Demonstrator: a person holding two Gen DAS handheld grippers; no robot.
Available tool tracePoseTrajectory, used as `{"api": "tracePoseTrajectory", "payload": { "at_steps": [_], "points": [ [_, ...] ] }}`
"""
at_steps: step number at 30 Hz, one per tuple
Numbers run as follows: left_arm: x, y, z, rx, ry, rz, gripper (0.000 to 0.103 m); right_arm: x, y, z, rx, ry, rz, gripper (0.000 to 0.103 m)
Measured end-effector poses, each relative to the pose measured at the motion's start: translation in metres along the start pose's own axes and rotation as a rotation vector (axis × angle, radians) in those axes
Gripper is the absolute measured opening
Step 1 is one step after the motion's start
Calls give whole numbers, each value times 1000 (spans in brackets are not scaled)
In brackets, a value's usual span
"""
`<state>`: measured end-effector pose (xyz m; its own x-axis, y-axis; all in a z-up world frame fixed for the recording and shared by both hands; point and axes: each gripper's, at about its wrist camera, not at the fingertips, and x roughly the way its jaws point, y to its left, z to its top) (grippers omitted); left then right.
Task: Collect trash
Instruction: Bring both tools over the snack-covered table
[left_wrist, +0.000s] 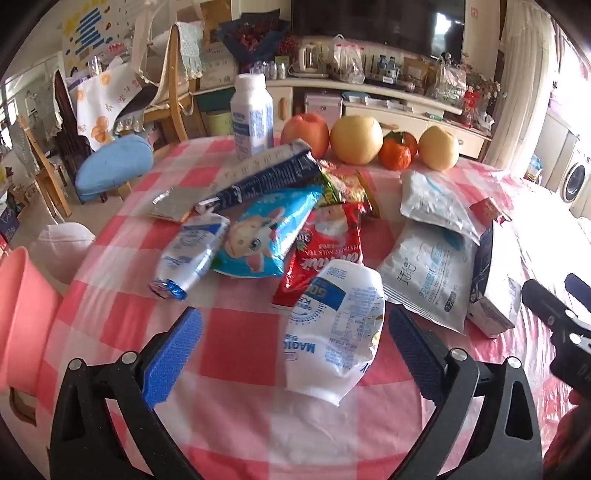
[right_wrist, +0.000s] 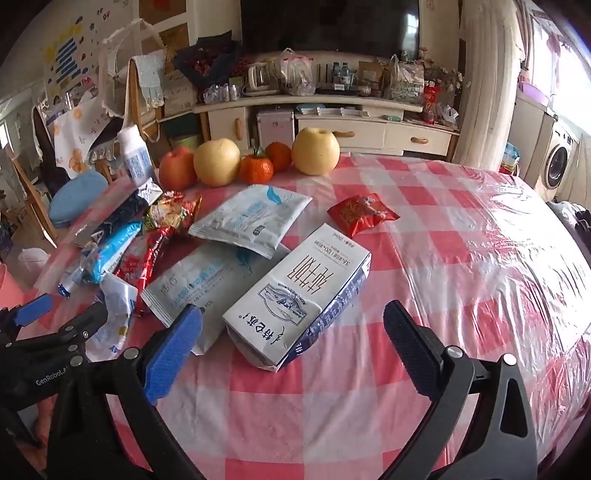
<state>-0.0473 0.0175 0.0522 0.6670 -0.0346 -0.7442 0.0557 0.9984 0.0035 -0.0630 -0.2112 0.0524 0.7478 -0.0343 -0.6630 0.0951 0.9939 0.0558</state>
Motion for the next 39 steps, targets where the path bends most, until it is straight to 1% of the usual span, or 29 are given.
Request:
{"api": "tracePoseTrajectory", "payload": {
  "at_steps": [4, 7, 10, 17, 22, 27, 32, 39],
  "points": [
    [-23, 9, 1, 10, -53, 16, 99, -23, 4, 1, 3, -76, 0, 99],
    [-40, 17, 0, 15, -94, 29, 99, -38, 10, 0, 6, -108, 8, 99],
    [-52, 24, -1, 12, -119, 34, 99, -49, 15, -4, 9, -120, 31, 99],
    [-78, 41, -10, 6, -167, 51, 99, -74, 34, -15, -46, -168, 23, 99],
    [-93, 53, -16, -2, -190, 53, 99, -92, 42, -23, -65, -201, 36, 99],
    [-104, 61, -21, -12, -214, 50, 99, -102, 45, -29, -75, -219, 27, 99],
    [-111, 68, -24, -29, -226, 47, 99, -108, 46, -32, -70, -224, 31, 99],
    [-116, 72, -25, -35, -234, 48, 99, -113, 49, -35, -98, -242, 26, 99]
  ]
}}
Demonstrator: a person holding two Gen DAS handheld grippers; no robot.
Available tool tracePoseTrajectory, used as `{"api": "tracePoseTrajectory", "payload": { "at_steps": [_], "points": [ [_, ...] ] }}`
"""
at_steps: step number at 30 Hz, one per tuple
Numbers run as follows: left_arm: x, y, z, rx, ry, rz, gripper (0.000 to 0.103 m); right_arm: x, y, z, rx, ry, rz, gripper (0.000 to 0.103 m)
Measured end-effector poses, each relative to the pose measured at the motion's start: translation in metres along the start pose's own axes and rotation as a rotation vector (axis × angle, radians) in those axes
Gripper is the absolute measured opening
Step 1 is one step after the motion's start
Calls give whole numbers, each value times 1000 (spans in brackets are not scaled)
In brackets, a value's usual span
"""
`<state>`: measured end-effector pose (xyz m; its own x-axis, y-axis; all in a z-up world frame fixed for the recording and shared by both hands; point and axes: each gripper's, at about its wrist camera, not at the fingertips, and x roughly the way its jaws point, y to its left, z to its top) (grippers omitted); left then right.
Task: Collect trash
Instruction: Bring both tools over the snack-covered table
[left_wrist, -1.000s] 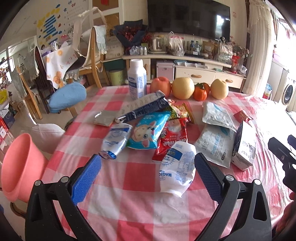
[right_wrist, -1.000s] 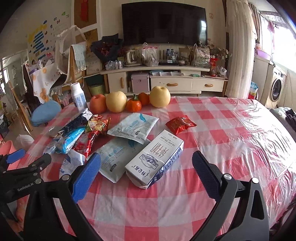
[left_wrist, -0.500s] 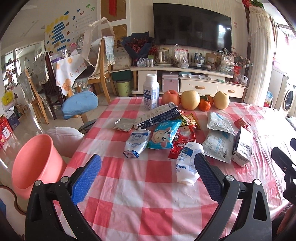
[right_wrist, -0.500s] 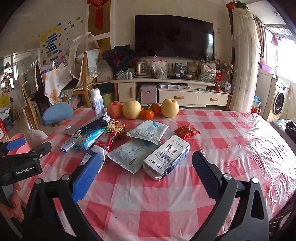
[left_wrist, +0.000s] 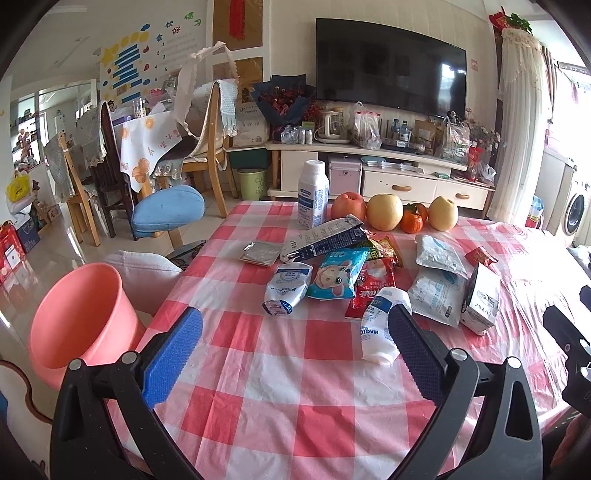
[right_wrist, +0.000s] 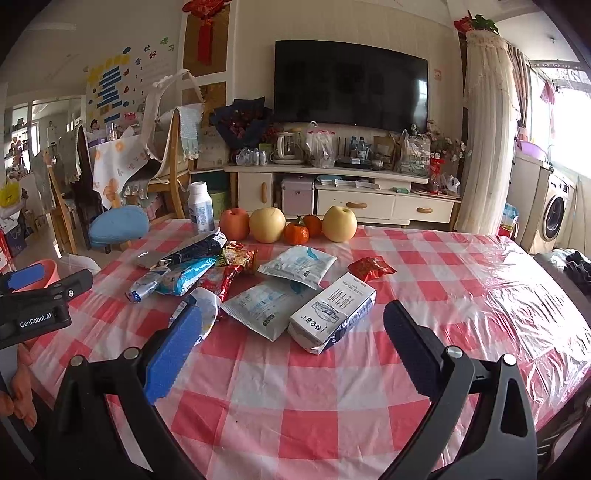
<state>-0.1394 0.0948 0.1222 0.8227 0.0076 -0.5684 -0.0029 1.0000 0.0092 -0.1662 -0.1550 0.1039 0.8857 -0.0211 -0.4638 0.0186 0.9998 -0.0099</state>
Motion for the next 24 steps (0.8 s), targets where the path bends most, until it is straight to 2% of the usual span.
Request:
{"api": "tracePoseTrajectory", "payload": {
  "at_steps": [7, 24],
  "points": [
    [0, -1, -1, 2, 0, -1, 99, 2, 0, -2, -3, 6, 4, 99],
    [3, -5, -1, 31, 15, -2, 99, 18, -11, -9, 10, 89, 37, 99]
  ]
}}
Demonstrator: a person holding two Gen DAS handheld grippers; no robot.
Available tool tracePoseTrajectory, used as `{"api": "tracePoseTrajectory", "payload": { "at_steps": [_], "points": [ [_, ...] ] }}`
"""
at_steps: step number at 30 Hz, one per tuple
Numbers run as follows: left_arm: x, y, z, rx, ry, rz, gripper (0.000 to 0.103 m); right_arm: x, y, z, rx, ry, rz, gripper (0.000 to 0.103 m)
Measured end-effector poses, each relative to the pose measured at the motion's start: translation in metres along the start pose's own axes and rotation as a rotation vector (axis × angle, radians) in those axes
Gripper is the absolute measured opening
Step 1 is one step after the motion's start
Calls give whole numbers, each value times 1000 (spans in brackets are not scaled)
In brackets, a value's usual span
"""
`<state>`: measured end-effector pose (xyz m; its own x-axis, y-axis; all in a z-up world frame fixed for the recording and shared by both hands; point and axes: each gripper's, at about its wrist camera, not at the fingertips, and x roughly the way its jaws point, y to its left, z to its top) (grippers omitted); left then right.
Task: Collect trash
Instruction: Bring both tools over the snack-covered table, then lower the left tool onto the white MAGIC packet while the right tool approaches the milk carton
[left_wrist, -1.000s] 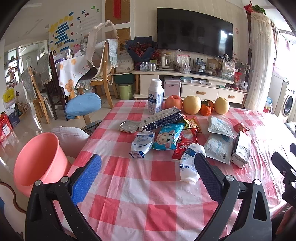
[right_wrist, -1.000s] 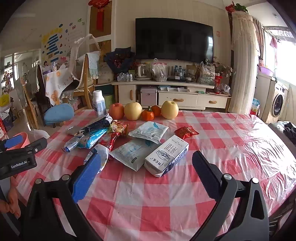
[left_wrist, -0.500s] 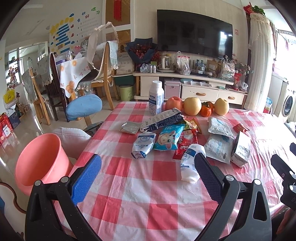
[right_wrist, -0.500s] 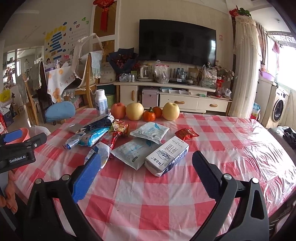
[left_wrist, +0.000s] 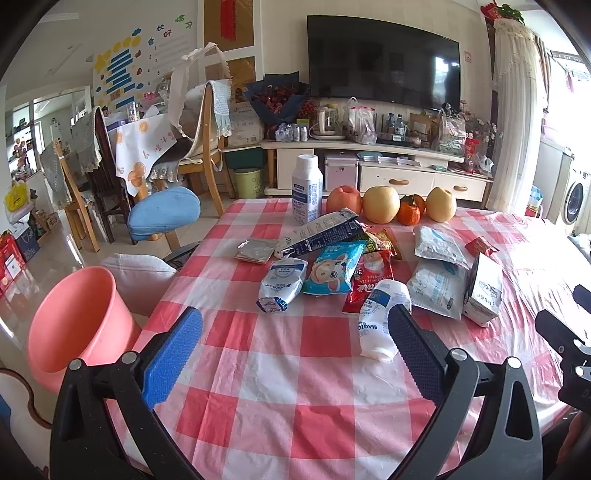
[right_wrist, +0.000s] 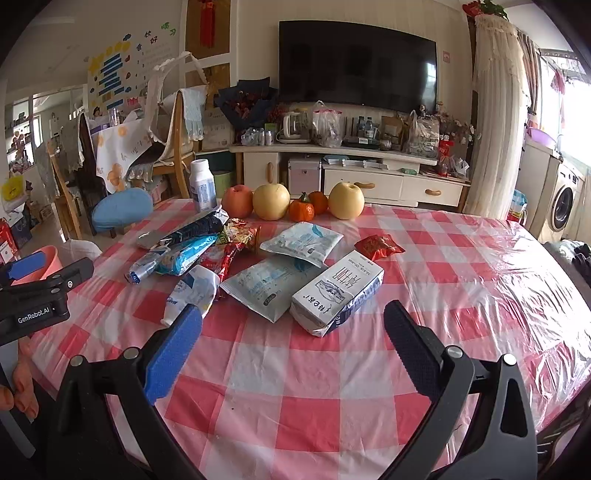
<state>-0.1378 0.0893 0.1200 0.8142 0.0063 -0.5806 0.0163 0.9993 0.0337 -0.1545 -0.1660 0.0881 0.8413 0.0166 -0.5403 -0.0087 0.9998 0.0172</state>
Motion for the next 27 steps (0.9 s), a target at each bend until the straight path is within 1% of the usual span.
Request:
{"api": "tracePoseTrajectory", "payload": {
  "at_steps": [8, 11, 14, 19, 22, 25, 27],
  "points": [
    [6, -3, -2, 3, 4, 4, 99, 6, -10, 0, 25, 17, 7, 99],
    [11, -5, -3, 7, 13, -7, 99, 9, -16, 0, 42, 29, 12, 99],
    [15, -8, -5, 18, 21, -39, 99, 14, -24, 1, 71, 51, 23, 99],
    [24, -18, -10, 63, 49, -123, 99, 29, -40, -1, 141, 126, 49, 99],
    [29, -27, -14, 92, 69, -170, 99, 36, -50, -3, 188, 152, 70, 99],
    [39, -39, -18, 133, 104, -200, 99, 43, -60, -4, 237, 174, 91, 99],
    [45, -47, -21, 164, 120, -201, 99, 49, -68, -6, 278, 198, 107, 99]
  ]
}}
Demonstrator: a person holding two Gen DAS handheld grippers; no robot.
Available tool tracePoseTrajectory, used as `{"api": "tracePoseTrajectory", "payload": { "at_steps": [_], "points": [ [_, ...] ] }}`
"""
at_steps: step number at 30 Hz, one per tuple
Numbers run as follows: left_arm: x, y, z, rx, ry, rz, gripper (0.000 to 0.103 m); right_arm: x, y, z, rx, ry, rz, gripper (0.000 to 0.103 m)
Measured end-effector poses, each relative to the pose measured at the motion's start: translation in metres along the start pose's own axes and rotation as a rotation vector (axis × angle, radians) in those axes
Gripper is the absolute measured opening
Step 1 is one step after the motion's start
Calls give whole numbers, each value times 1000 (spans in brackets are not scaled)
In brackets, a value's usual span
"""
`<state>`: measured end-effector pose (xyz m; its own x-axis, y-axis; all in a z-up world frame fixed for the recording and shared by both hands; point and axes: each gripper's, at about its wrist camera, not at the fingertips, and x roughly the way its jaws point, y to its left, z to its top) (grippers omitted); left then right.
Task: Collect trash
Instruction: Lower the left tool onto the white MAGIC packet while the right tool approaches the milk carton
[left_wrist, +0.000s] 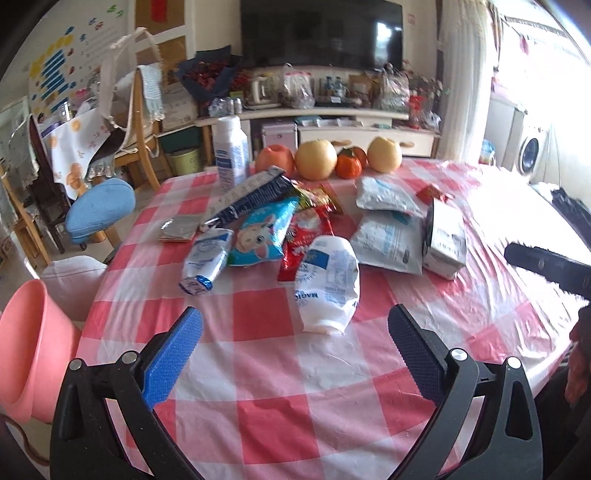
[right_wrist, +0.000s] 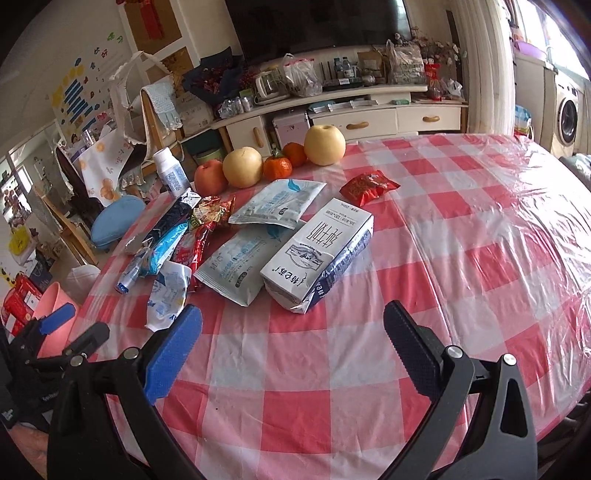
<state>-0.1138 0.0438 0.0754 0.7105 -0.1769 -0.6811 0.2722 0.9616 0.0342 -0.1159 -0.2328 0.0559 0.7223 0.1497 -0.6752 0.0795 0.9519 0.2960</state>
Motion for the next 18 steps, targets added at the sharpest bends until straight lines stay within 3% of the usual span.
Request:
{"api": "tracePoseTrajectory", "payload": {
  "at_steps": [11, 18],
  "points": [
    [47, -10, 3, 63, 85, -17, 99, 39, -33, 17, 186, 83, 60, 99],
    [66, -12, 6, 81, 105, -24, 99, 66, -26, 28, 162, 101, 46, 99]
  ]
}}
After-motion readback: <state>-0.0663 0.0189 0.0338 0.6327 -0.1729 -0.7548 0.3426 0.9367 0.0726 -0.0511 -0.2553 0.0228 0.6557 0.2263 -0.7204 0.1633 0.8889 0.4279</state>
